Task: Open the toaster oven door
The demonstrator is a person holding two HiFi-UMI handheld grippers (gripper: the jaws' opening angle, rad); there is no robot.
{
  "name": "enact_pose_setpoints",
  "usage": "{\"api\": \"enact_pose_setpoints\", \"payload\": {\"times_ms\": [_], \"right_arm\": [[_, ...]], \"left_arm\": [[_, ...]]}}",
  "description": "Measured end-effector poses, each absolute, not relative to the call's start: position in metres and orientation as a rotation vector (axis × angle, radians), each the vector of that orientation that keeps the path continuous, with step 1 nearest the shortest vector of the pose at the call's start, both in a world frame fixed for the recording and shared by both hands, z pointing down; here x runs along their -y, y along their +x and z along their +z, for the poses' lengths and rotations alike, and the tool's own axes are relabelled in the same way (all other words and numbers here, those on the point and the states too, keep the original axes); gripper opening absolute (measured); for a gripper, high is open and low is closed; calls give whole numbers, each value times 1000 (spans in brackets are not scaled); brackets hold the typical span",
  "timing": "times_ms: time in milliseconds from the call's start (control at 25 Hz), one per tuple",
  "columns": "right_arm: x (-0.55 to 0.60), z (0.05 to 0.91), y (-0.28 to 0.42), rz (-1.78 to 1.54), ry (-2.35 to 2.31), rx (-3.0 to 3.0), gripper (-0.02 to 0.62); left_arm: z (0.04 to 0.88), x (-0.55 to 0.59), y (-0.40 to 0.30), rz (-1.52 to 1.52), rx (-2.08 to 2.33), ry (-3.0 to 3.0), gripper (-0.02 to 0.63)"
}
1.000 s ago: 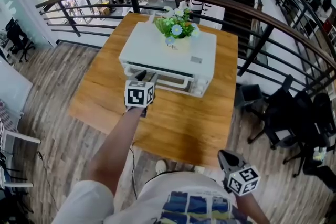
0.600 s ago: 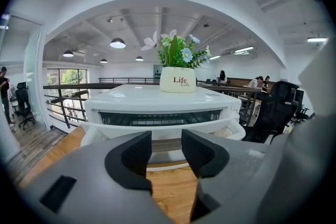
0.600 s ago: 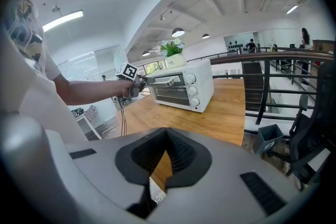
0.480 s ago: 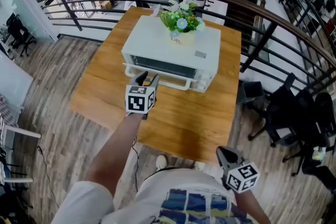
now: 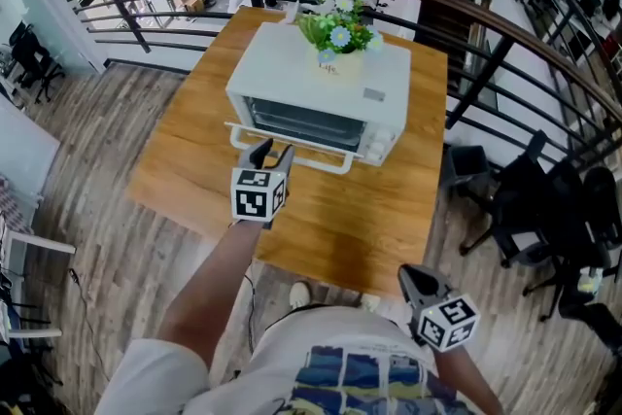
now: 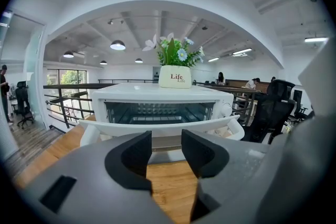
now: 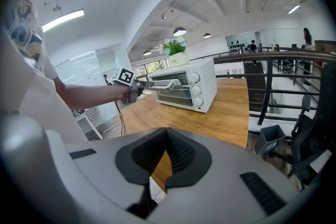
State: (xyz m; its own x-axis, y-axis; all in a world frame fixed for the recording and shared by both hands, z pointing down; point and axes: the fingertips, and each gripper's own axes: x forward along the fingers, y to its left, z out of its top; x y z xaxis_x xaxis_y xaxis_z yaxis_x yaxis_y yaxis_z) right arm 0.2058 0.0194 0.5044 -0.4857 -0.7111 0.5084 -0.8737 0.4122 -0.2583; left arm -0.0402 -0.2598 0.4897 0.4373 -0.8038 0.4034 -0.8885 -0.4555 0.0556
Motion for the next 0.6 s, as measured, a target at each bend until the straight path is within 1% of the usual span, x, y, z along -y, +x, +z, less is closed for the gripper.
{"api": "enact_pose_setpoints", "payload": {"times_ms": [600], "right_arm": [[-13, 503, 187, 686, 1331, 2372, 1]], "left_arm": [[518, 226, -51, 481, 1457, 2427, 177]]}}
